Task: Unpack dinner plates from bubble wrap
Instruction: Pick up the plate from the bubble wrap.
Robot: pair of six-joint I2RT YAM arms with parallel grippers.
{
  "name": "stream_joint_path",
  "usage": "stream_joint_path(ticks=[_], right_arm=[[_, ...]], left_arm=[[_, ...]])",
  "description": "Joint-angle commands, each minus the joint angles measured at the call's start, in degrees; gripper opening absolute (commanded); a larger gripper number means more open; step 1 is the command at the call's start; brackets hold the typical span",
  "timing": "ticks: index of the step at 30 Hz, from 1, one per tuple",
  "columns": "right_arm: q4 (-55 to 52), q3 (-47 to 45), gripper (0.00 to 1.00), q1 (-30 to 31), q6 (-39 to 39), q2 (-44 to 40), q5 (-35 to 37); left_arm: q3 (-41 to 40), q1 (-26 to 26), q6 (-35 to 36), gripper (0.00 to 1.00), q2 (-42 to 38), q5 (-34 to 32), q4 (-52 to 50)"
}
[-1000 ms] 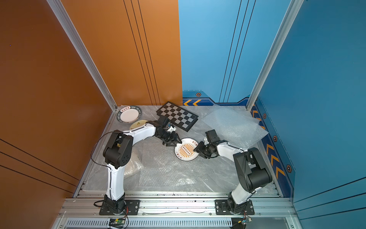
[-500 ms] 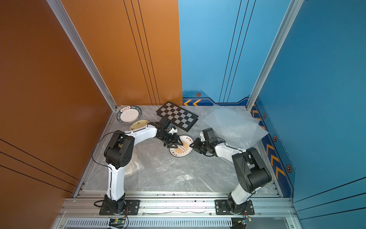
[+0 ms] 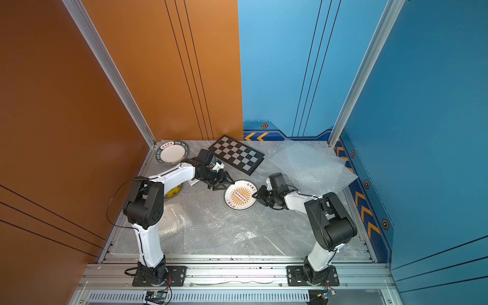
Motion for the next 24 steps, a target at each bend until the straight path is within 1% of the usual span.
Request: stream_joint_path(ticks=[1,2,6,10,13,17,24], right_arm=[[3.88,-0.87,0.30,0.37,1.52,1.49,-0.30],[4.50,-0.92,0.28,0.45,1.80,1.81,-0.34],[5.01,-0.86,0.16,0.55,2.19,1.99,-0.17],[4.11,-0.43,0.14,0.55,1.93,1.32,0.04],[3.20,0.00,0.08,0.55,1.92,0.39,0.05],[1.06,1.29,0.06,0.57,1.95,-1.77,0.05],[-3.93,4.08,0.05,1.00,2.10,-7.08,0.70]], left_arm=[[-1.99,1.52,0.45,0.61,-1.13,-0.93,-0.35],[-2.42,1.88,0.53,0.61,-0.75,-0.86,-0.31],[-3.41,2.36,0.96,0.61,0.60,-0.48,-0.31],[-3.81,2.60,0.98,0.61,0.19,-0.20,-0.30],[-3.97,3.11,0.86,0.61,-0.83,-0.03,-0.24],[-4.29,4.17,1.06,0.61,-3.33,-0.04,-1.68],[-7.19,6.58,0.40,0.62,-10.69,-0.44,-2.32]])
